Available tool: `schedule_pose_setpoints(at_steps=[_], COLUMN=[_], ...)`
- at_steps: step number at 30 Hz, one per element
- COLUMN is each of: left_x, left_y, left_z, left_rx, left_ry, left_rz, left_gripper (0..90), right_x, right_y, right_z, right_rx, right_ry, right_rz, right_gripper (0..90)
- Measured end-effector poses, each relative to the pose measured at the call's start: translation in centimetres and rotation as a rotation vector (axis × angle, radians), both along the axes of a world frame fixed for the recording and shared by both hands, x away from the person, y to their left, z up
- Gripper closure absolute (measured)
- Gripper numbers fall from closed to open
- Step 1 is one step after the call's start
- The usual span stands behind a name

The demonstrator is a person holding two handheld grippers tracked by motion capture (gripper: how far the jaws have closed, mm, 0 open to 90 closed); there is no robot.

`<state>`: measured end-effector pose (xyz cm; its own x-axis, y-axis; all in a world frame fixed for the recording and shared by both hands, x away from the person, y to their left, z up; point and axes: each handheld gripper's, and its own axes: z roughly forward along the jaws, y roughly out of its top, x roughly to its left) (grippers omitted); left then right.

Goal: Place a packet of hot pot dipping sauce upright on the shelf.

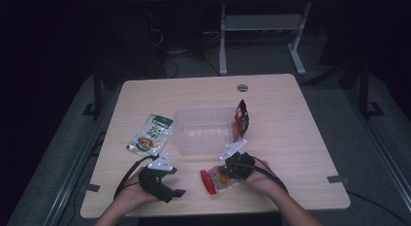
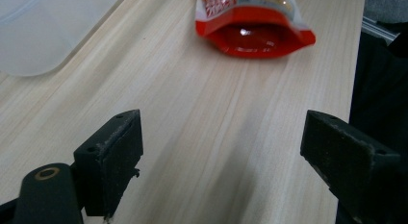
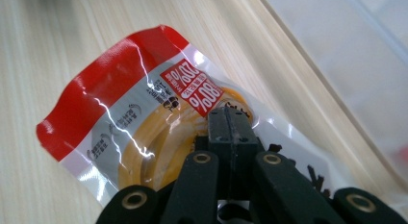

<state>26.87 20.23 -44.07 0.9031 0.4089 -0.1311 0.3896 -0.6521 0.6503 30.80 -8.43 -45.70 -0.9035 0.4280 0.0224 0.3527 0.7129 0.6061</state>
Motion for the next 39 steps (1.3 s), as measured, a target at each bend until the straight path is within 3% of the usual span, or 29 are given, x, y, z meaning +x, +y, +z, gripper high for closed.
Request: schedule_pose_setpoints(at_steps=[2, 3, 5, 8, 9, 12, 16, 19, 23, 26, 29, 33, 39], left_x=[-0.1, -0.2, -0.2, -0.2, -0.1, 0.0, 0.2, 0.1, 0.6, 1.0, 1.3, 1.4, 1.5], left_y=[-0.2, -0.2, -0.3, -0.8, -0.9, -1.7, -3.1, -4.1, -5.5, -6.6, -7.2, -7.5, -8.0], left_z=[0.2, 0.2, 0.4, 0.7, 0.8, 1.1, 1.5, 1.5, 1.3, 0.8, 0.6, 0.2, -0.6], left_rx=[-0.015, -0.031, -0.038, -0.065, -0.066, -0.087, -0.086, -0.062, -0.063, -0.039, -0.036, -0.013, 0.007], left_ry=[-0.004, -0.009, -0.016, -0.023, -0.033, -0.038, -0.037, -0.036, -0.021, -0.019, -0.018, -0.016, 0.011], left_rz=[0.004, 0.005, 0.002, 0.013, 0.01, 0.025, 0.025, -0.002, -0.028, -0.043, -0.043, -0.059, -0.081], left_gripper=[15.8, 18.8, 20.5, 25.2, 30.4, 35.1, 42.1, 46.6, 56.5, 61.8, 65.3, 78.4, 88.5], right_x=[-0.1, 0.1, 0.1, 0.2, 0.4, 0.6, 0.4, 0.1, 0.4, 0.6, 0.6, 0.9, 1.0], right_y=[-0.1, -1.1, -1.7, -4.1, -5.9, -7.6, -10.2, -11.0, -11.2, -11.0, -11.1, -11.4, -11.1], right_z=[0.3, 1.0, 1.4, 2.4, 2.9, 3.0, 2.3, 1.9, 1.8, 1.7, 1.6, 1.3, 0.8], right_rx=[0.016, 0.065, 0.085, 0.126, 0.147, 0.144, 0.136, 0.13, 0.143, 0.145, 0.156, 0.201, 0.231], right_ry=[-0.007, -0.004, 0.004, -0.006, -0.01, -0.017, 0.02, 0.049, 0.051, 0.06, 0.087, 0.159, 0.207], right_rz=[-0.003, -0.025, -0.044, -0.106, -0.149, -0.191, -0.267, -0.283, -0.284, -0.27, -0.269, -0.272, -0.26], right_gripper=[90.0, 90.0, 90.0, 90.0, 90.0, 90.0, 90.0, 90.0, 89.9, 89.7, 80.8, 55.8, 40.3])
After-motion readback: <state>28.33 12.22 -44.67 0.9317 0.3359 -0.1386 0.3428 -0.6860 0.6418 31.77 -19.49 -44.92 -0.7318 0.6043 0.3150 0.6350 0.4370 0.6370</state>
